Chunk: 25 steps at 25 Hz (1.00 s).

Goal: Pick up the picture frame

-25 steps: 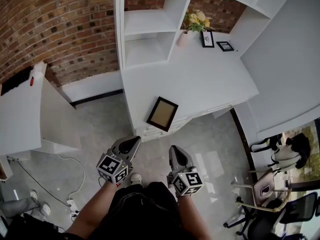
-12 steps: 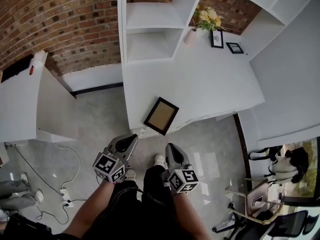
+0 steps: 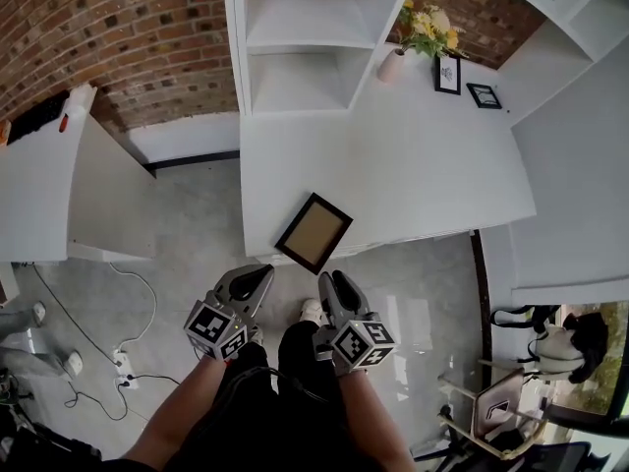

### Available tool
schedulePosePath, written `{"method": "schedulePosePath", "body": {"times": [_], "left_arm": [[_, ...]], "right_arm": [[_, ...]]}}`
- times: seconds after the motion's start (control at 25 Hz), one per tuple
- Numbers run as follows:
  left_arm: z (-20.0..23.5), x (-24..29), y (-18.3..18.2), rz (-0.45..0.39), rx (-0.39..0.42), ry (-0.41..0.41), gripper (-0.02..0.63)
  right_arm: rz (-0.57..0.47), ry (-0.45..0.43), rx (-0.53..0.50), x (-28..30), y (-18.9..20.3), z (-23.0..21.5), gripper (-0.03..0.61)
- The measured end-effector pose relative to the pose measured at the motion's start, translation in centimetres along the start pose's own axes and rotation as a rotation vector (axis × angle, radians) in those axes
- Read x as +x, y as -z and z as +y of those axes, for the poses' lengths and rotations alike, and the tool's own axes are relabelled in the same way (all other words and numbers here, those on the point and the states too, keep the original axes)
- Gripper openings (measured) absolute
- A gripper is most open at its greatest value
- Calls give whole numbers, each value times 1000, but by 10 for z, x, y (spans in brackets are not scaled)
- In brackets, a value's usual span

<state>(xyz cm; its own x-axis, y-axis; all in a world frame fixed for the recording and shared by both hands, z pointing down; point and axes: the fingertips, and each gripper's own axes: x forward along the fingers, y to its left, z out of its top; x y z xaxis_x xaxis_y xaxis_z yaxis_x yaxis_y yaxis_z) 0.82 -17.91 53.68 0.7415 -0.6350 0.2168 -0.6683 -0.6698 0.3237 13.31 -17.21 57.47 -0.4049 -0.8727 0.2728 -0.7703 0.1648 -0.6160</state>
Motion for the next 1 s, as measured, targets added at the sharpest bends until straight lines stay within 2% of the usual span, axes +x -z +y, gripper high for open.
{"method": "schedulePosePath", "body": {"times": [0.28, 0.6, 0.88, 1.0], "left_arm": [[5, 7, 9, 32, -3, -41, -2], [9, 11, 21, 54, -25, -93, -2], [14, 7, 28, 63, -37, -129, -2], [15, 7, 31, 73, -44, -142, -2]], "right_arm": [[39, -34, 158, 18, 6, -13, 156], [65, -91, 423, 35, 10, -24, 158], [96, -171, 557, 50, 14, -15, 158], [96, -227, 584, 56, 11, -8, 158]]}}
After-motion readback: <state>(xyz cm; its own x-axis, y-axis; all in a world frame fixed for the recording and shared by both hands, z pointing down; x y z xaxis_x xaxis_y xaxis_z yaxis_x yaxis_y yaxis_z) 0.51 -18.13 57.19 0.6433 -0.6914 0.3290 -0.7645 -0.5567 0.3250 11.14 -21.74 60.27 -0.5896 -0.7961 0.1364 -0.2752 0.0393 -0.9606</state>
